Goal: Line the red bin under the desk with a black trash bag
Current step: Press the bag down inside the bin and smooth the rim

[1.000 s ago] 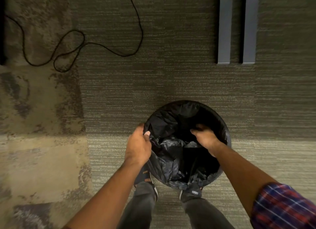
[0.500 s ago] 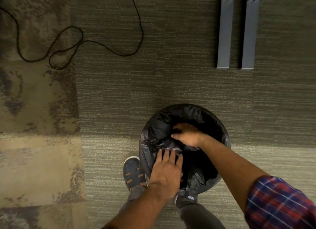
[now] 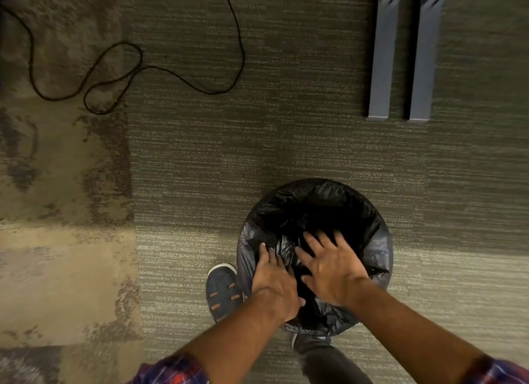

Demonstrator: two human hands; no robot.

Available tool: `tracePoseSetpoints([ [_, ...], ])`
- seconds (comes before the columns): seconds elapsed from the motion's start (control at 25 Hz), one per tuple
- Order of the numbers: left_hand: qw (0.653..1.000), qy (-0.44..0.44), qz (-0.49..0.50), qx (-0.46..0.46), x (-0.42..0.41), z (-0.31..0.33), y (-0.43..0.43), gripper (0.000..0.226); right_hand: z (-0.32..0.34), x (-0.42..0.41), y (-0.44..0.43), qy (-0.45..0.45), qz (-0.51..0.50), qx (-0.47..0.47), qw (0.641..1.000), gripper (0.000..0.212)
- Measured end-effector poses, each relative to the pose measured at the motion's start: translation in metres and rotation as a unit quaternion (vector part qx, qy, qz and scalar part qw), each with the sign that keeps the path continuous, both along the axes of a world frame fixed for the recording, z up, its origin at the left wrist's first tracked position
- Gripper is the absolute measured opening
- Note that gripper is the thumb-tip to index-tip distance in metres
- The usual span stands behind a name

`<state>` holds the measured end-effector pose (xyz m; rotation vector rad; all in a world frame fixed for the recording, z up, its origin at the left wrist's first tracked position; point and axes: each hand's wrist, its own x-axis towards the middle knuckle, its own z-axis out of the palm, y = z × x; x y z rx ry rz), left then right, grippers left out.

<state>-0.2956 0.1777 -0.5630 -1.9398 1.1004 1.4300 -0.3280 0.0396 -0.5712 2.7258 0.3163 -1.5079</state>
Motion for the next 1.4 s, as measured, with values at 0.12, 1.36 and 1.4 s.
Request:
tracePoseSetpoints([
  [0.12, 0.999, 0.004, -0.022, 0.028, 0.005, -0.013, 0.007, 0.093, -0.027, -0.016, -0.009, 0.094, 0.021, -0.057, 0.994, 0.077],
  [1.36, 0.586, -0.198, 0.712, -0.333, 0.027, 0.053, 0.054, 0.035, 0.074, -0.036, -0.043, -0.437, -0.628, 0.113, 0.634, 0.013],
  [1.4, 0.553, -0.176, 0.762, -0.288, 0.025, 0.052, 0.056, 0.037, 0.07, -0.046, -0.048, -0.429, -0.662, 0.092, 0.608, 0.02],
])
